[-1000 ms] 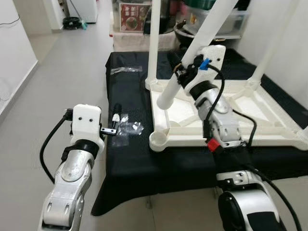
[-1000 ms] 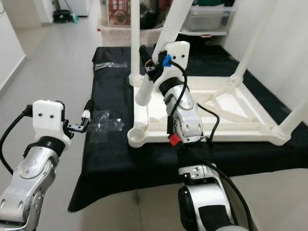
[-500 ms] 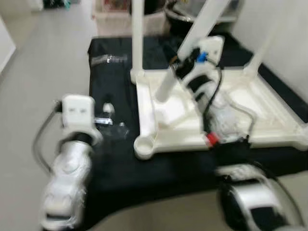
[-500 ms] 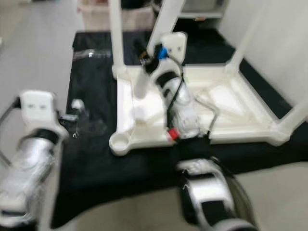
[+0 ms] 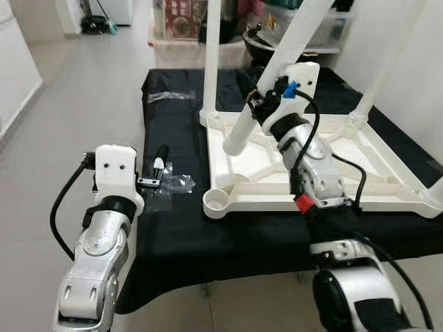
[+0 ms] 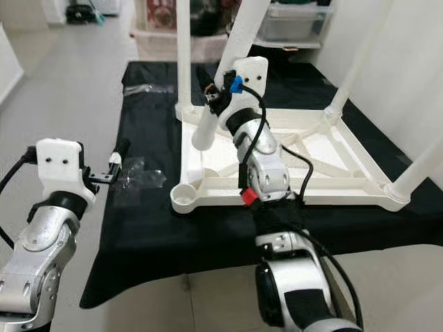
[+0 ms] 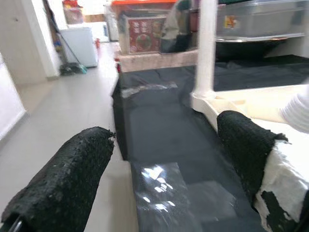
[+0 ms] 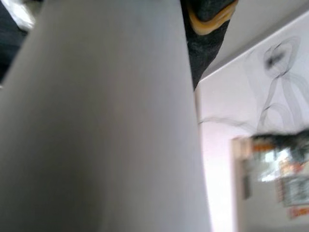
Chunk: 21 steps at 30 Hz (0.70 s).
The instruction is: Building children table
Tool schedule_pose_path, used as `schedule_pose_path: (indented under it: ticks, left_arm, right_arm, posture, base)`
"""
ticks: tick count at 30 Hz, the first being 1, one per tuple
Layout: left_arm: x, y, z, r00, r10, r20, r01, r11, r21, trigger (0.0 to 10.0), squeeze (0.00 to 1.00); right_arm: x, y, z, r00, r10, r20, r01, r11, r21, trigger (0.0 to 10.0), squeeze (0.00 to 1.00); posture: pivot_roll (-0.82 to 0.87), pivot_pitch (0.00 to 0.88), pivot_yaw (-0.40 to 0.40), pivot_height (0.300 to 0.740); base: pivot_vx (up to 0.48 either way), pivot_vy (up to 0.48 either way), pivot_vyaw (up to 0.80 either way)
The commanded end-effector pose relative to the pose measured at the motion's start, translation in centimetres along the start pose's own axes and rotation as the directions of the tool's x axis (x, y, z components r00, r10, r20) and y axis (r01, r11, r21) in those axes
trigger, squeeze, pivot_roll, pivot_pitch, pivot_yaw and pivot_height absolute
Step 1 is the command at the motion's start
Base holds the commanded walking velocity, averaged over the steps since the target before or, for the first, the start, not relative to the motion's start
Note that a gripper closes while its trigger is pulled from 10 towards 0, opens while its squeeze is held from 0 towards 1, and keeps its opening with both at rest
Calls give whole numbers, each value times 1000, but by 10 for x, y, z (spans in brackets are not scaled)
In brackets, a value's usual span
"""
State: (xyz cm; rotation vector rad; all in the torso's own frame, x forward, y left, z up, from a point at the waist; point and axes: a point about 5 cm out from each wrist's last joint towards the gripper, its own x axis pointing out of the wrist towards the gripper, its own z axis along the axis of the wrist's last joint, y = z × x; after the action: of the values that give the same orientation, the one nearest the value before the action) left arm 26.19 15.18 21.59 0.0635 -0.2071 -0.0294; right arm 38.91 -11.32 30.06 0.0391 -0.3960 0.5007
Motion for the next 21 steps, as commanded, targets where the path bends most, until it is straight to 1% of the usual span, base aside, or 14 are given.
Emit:
schedule_pose_path:
  ticks: [1, 2, 4, 5, 8, 9, 10, 11, 12, 13, 14, 16, 17, 21]
  left_arm:
    - [-8, -15, -2, 993, -117, -23, 115, 992, -51, 10000, 0]
    - [-8, -15, -2, 993, -117, -23, 115, 992, -51, 10000, 0]
    - [-21, -31, -5, 972, -232, -44, 226, 968, -106, 10000, 0]
    - [-21, -31, -5, 972, -232, -44, 226, 968, -106, 10000, 0]
    - [-43, -56, -7, 916, -395, -69, 382, 912, -148, 10000, 0]
    - [-51, -63, -8, 898, -433, -74, 416, 892, -178, 10000, 0]
    - [-51, -63, -8, 898, -433, -74, 416, 892, -178, 10000, 0]
    - [-55, -68, -7, 887, -455, -77, 433, 879, -200, 10000, 0]
    - [-64, -78, -6, 871, -484, -82, 456, 860, -230, 10000, 0]
    - [-68, -82, -5, 866, -492, -84, 461, 853, -245, 10000, 0]
    - [-68, -82, -5, 866, -492, -84, 461, 853, -245, 10000, 0]
    - [-75, -88, -5, 855, -510, -93, 474, 841, -261, 10000, 0]
    - [-75, -88, -5, 855, -510, -93, 474, 841, -261, 10000, 0]
    - [-82, -91, -3, 844, -526, -103, 483, 830, -277, 10000, 0]
  right_arm:
    - [3, -7, -8, 991, 84, -103, -82, 996, 30, 10000, 0]
    - [3, -7, -8, 991, 84, -103, -82, 996, 30, 10000, 0]
    - [4, -11, -8, 963, 220, -155, -210, 975, 75, 10000, 0]
    - [4, -11, -8, 963, 220, -155, -210, 975, 75, 10000, 0]
    - [4, -16, -3, 913, 369, -176, -343, 925, 164, 10000, 0]
    - [4, -15, 2, 887, 437, -149, -408, 893, 191, 10000, 0]
    - [4, -15, 2, 887, 437, -149, -408, 893, 191, 10000, 0]
    - [4, -14, 6, 867, 482, -127, -452, 868, 206, 10000, 0]
    - [5, -11, 18, 818, 573, -40, -546, 797, 259, 10000, 0]
    - [6, -10, 24, 798, 602, -1, -580, 769, 268, 10000, 0]
    - [6, -10, 24, 798, 602, -1, -580, 769, 268, 10000, 0]
    - [9, -7, 34, 755, 653, 64, -639, 711, 295, 10000, 0]
    - [9, -7, 34, 755, 653, 64, -639, 711, 295, 10000, 0]
    - [13, 1, 40, 679, 726, 111, -717, 624, 311, 10000, 0]
  posture:
    - [110, 125, -83, 740]
    - [110, 125, -83, 740]
    - [109, 147, -81, 740]
    - [109, 147, -81, 740]
    - [119, 168, -87, 740]
    - [126, 188, -88, 740]
    - [126, 188, -88, 740]
    - [126, 188, -88, 740]
    - [132, 205, -87, 740]
    - [137, 219, -88, 740]
    - [137, 219, -88, 740]
    - [141, 230, -86, 740]
    - [141, 230, -86, 740]
    - [146, 243, -87, 740]
  base:
    - [0, 0, 0]
    - [0, 0, 0]
    - [0, 0, 0]
    - [0, 0, 0]
    - [0, 0, 0]
    - [0, 0, 0]
    - [0, 0, 0]
    - [0, 0, 0]
    - [0, 0, 0]
    - [0, 0, 0]
    - [0, 0, 0]
    - [0, 0, 0]
    - [0, 0, 0]
    - [0, 0, 0]
